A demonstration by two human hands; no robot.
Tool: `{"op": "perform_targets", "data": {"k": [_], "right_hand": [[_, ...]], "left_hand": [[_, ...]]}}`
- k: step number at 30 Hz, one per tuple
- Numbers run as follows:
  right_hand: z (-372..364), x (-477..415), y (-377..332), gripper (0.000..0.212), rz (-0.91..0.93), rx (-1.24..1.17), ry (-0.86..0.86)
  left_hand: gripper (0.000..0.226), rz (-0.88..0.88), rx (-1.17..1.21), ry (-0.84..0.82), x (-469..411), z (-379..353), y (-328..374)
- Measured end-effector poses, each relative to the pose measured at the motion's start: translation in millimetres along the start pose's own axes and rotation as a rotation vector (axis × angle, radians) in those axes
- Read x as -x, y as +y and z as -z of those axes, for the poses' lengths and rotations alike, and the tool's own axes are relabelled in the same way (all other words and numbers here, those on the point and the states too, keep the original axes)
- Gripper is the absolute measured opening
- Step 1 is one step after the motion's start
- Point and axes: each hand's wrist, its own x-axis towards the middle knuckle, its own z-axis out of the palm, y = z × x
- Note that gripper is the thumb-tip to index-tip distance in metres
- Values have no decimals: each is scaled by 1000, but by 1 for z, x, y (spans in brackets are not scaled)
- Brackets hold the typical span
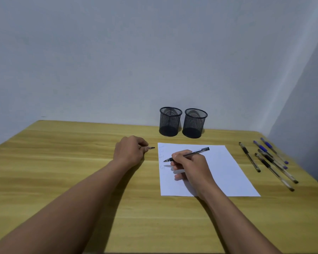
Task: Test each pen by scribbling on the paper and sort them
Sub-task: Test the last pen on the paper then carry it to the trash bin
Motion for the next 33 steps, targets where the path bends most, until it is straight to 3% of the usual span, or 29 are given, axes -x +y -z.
{"op": "perform_targets", "data": {"k": [4,10,15,24,33], "right_hand": [[-4,1,2,17,23,48,-8],[-4,6,4,17,87,151,7],[-3,12,6,22,183,394,50],[-3,12,11,11,209,572,66],[-2,10,13,12,204,597,88]], "left_hand": [[38,-10,8,-28,10,6,-1],[48,-209,-64,-137,71,20,5],[61,-275,-199,-191,115,27,18],[70,-217,-175,-235,116,17,12],[70,-191,-167,-250,116,17,13]]}}
